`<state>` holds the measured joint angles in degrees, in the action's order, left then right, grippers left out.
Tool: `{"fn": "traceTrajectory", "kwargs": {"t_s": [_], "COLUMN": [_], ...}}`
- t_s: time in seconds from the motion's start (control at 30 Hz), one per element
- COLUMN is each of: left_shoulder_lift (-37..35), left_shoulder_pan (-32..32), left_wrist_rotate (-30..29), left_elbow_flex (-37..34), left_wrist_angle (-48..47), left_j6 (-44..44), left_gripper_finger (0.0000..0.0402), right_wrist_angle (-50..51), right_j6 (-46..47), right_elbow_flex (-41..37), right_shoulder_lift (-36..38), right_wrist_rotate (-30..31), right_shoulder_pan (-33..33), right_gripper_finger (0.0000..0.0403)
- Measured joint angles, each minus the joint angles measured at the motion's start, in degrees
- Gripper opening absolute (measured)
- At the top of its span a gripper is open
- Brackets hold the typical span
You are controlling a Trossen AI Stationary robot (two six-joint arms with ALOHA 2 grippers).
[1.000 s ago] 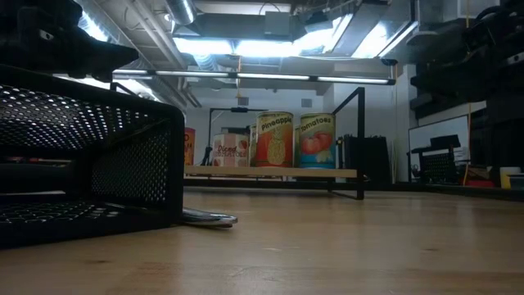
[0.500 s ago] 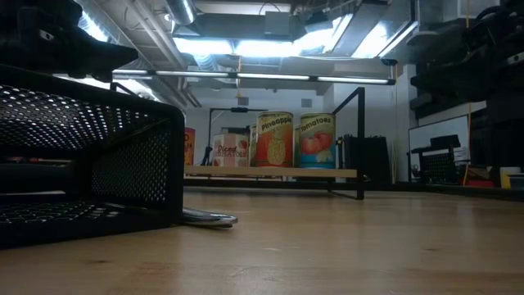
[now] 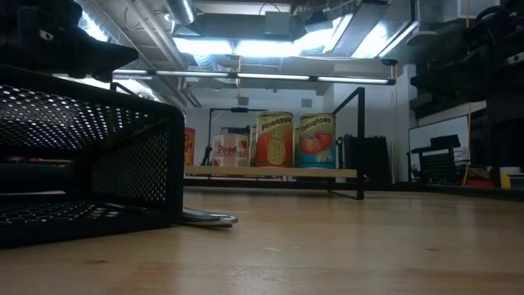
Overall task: Pick and place cans onto a shelf
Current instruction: Return to Home Position
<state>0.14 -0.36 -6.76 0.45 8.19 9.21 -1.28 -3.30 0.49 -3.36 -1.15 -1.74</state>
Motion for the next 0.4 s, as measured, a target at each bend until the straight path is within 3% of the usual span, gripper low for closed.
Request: {"fn": "traceTrajectory", "kwargs": {"t_s": [0.4], "left_shoulder_lift": [0.0], "left_shoulder_pan": [0.0], "left_wrist_rotate": [0.0], "left_elbow_flex": [0.0], "left_wrist_angle": [0.0], "left_j6": [0.0], "left_gripper_finger": [0.0024], "right_wrist_angle": [0.0], "right_j6": [0.0], "right_elbow_flex": [0.0], "right_shoulder_lift": [0.0], "right_wrist_rotate": [0.0], "right_shoulder_pan": [0.0], "right_gripper_finger": [0.0099]}}
